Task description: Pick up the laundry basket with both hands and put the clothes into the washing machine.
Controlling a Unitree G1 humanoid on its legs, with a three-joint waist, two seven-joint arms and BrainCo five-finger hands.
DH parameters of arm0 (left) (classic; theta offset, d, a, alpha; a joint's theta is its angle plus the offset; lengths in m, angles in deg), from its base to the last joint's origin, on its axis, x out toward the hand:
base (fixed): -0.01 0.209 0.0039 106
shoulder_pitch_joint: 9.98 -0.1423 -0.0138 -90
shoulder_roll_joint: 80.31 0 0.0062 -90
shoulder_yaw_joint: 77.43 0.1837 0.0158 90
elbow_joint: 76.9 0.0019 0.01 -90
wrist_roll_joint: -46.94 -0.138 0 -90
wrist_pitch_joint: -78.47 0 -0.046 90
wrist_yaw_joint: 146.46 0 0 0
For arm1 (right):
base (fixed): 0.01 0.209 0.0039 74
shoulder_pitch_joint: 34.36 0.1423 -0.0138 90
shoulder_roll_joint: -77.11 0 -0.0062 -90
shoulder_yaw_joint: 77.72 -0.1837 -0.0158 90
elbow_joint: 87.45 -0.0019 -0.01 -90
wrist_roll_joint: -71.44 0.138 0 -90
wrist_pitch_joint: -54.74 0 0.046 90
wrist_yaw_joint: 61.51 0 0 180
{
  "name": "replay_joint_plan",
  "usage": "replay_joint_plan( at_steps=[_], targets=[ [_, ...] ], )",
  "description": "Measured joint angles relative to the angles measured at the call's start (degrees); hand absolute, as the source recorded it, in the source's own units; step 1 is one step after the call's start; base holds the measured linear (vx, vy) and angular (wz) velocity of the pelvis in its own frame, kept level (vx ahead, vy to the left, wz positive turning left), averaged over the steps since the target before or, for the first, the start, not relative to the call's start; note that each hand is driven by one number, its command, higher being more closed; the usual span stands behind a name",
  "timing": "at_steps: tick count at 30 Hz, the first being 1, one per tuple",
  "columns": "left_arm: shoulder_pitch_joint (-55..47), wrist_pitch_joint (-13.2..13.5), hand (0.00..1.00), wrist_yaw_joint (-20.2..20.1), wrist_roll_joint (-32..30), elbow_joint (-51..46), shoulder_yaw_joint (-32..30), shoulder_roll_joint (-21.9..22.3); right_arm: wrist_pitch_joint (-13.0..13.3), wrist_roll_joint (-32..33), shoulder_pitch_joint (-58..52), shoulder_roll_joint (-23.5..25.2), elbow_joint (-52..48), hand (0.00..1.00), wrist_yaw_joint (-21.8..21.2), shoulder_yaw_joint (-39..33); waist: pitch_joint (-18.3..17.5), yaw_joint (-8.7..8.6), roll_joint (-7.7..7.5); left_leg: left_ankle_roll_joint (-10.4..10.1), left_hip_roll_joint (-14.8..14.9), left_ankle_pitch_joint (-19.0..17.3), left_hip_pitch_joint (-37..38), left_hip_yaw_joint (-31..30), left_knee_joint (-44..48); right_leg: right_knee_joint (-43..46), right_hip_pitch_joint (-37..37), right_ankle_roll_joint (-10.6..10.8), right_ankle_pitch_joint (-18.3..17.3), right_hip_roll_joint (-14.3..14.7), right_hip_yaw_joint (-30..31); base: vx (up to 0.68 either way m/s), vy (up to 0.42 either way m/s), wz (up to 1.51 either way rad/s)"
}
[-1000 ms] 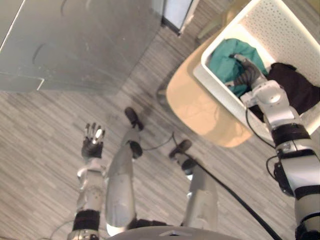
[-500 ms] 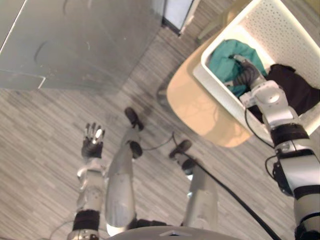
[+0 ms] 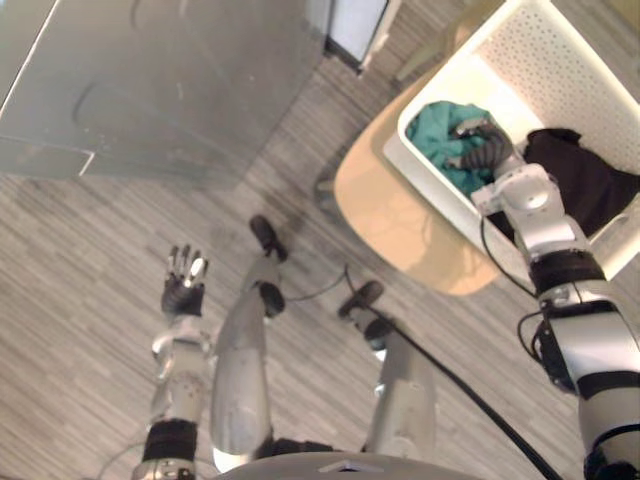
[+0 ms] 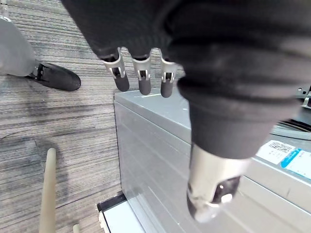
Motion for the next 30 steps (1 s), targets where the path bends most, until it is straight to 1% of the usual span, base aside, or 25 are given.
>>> replay_joint_plan(
  at_steps=[2, 4, 6, 9, 12, 13, 15, 17, 18, 19, 20, 21, 22, 23, 25, 26, 28, 30],
  targets=[
    [0.0, 0.0, 0.0, 0.0, 0.0, 0.0, 0.0, 0.0, -0.1, -0.2, -1.1, 1.0, -1.4, 1.0, 1.6, -1.9, 0.0, -0.15, 0.0, 0.9, 0.6, -0.3, 0.2, -0.3, 1.8, 1.2, 0.7, -0.2, -0.6, -0.2, 0.0, -0.03, -0.08, 0.08],
    [-0.3, 0.0, 0.0, 0.0, 0.0, 0.0, 0.1, 0.0, -0.2, -0.6, -2.5, 2.3, -3.2, 1.0, 2.8, -3.8, 0.0, -0.67, -0.02, 1.5, 1.1, -0.8, 1.0, -0.6, 3.4, 2.1, 1.9, -0.1, -1.4, -0.5, -0.1, -0.05, -0.085, 0.11],
    [-1.2, 0.0, 0.0, 0.0, -0.9, -0.1, 0.7, -0.2, -0.2, -1.0, -5.1, 3.2, -6.6, 1.0, 5.1, -5.9, 0.0, -1.39, -0.09, 1.4, 1.7, -2.4, 3.3, -1.2, 5.7, 3.3, 4.8, -0.1, -2.5, -1.0, -0.1, -0.07, -0.095, 0.12],
    [-3.4, 0.0, 0.0, 0.0, -1.9, -0.3, 2.9, -1.4, -0.1, -1.0, -6.8, 3.4, -10.0, 1.0, 7.1, -7.5, -0.3, -2.25, -0.35, 1.5, 2.2, -4.0, 6.4, -0.9, 7.0, 3.5, 8.4, 0.2, -3.2, -1.1, 0.0, -0.06, -0.074, 0.07],
    [-5.1, 0.0, 0.0, -0.1, -2.3, 0.1, 5.3, -1.5, 0.1, -1.0, -9.2, 3.4, -12.6, 1.0, 8.6, -10.1, -2.0, -2.57, -0.57, 1.3, 3.3, -6.3, 8.7, -0.4, 9.9, 3.2, 11.8, 0.8, -3.3, -1.3, -0.1, 0.0, -0.047, 0.07],
    [-5.4, -0.1, 0.0, -0.1, -2.3, 0.2, 6.5, -1.6, 0.0, -1.0, -10.3, 3.4, -13.5, 1.0, 8.8, -11.3, -2.8, -2.63, -0.88, 1.4, 3.4, -7.0, 9.7, -0.5, 10.7, 2.9, 13.3, 1.2, -3.3, -1.3, 0.0, 0.04, -0.037, 0.06],
    [-5.7, -0.1, 0.0, -0.2, -2.3, 0.4, 8.2, -2.2, 0.1, -1.0, -10.7, 3.4, -14.3, 1.0, 8.9, -12.3, -4.1, -2.67, -1.57, 1.4, 3.3, -7.3, 11.2, -0.4, 10.9, 1.9, 15.2, 1.7, -3.0, -1.3, -0.1, 0.04, -0.025, 0.04],
    [-6.3, -0.1, 0.0, -0.2, -3.1, 0.6, 10.7, -3.6, 0.4, -1.1, -11.0, 4.0, -16.4, 1.0, 9.8, -12.9, -5.3, -3.07, -2.81, 1.2, 2.1, -7.3, 14.4, 0.1, 8.9, -0.3, 18.1, 2.3, -2.9, -1.1, 0.1, 0.04, -0.013, 0.02],
    [-6.6, -0.1, 0.0, -0.2, -3.5, 0.7, 11.2, -3.8, 0.6, -1.1, -11.1, 4.4, -16.4, 1.0, 9.9, -13.0, -5.8, -3.28, -3.15, 1.2, 1.7, -7.3, 14.9, 0.2, 8.3, -0.8, 18.4, 2.4, -2.7, -1.1, 0.2, 0.03, 0.006, 0.05],
    [-7.2, -0.1, 0.0, -0.2, -4.4, 0.7, 12.4, -4.4, 0.9, -1.1, -11.4, 4.7, -16.4, 1.0, 10.1, -13.2, -7.0, -3.72, -3.61, 1.0, 0.9, -7.1, 16.0, 0.3, 6.9, -2.2, 19.5, 2.4, -2.5, -1.0, 0.1, 0.03, 0.018, 0.06],
    [-7.5, -0.1, 0.0, -0.3, -5.9, 0.7, 14.4, -4.8, 1.4, -1.0, -12.2, 4.7, -16.4, 1.0, 10.1, -14.0, -8.5, -4.1, -4.14, 0.6, -0.2, -6.7, 17.3, 0.3, 5.5, -3.9, 20.8, 3.0, -1.7, -1.0, 0.4, 0.04, 0.024, 0.06],
    [-8.0, -0.2, 0.0, -0.3, -6.4, 0.7, 15.1, -5.0, 1.4, -1.0, -12.3, 4.7, -16.2, 1.0, 10.1, -14.2, -9.1, -4.35, -4.35, 0.6, -0.6, -6.7, 17.7, 0.3, 5.1, -4.5, 21.1, 3.2, -1.3, -1.0, 0.7, 0.05, 0.035, 0.04],
    [-8.0, -0.2, 0.0, -0.4, -7.5, 0.7, 16.6, -5.6, 1.4, -1.1, -12.3, 4.7, -16.1, 1.0, 10.1, -14.4, -9.5, -5.04, -4.58, 0.6, -1.3, -6.7, 18.7, 0.3, 4.6, -5.8, 22.2, 3.4, -0.7, -0.7, 1.4, 0.05, 0.045, 0.06],
    [-8.0, -0.3, 0.0, -0.6, -8.6, 0.7, 17.7, -5.9, 1.5, -1.0, -12.3, 4.6, -16.0, 1.0, 10.1, -14.4, -10.1, -5.9, -4.65, 0.8, -1.7, -6.8, 19.3, 0.2, 4.6, -7.3, 23.3, 3.6, 0.0, -0.3, 1.6, 0.07, 0.059, 0.05],
    [-7.3, -0.4, 0.0, -0.7, -10.3, 0.6, 18.9, -6.1, 1.5, -1.1, -12.2, 4.1, -16.0, 1.0, 10.1, -14.4, -10.4, -6.46, -4.67, 0.8, -2.0, -6.8, 20.3, 0.1, 4.5, -9.2, 24.8, 3.8, 1.2, 0.1, 1.8, 0.05, 0.047, 0.01],
    [-6.7, -0.4, 0.0, -0.7, -11.6, 0.6, 19.6, -6.5, 1.5, -1.1, -11.7, 4.0, -16.0, 1.0, 10.1, -14.6, -10.5, -7.19, -4.66, 0.8, -2.3, -6.8, 21.2, -0.1, 4.5, -10.2, 26.0, 4.1, 1.7, 0.2, 1.8, 0.03, 0.035, -0.06],
    [-5.7, -0.4, 0.0, -0.7, -14.1, 0.0, 21.0, -6.8, 1.5, -1.0, -10.6, 3.6, -15.9, 1.0, 10.0, -14.7, -11.1, -7.56, -4.77, 0.8, -2.8, -6.8, 22.6, -0.2, 4.2, -11.3, 26.9, 4.4, 2.4, 0.3, 2.9, 0.01, 0.033, -0.14],
    [-4.7, -0.6, 0.0, -0.1, -17.4, -1.4, 23.3, -6.9, 1.6, -1.0, -9.1, 1.7, -15.9, 1.0, 10.0, -14.7, -12.8, -8.64, -4.7, 1.2, -3.6, -6.5, 24.0, -0.2, 2.7, -13.3, 28.0, 4.8, 3.5, 0.8, 3.2, 0.0, 0.041, -0.11]
  ],
)
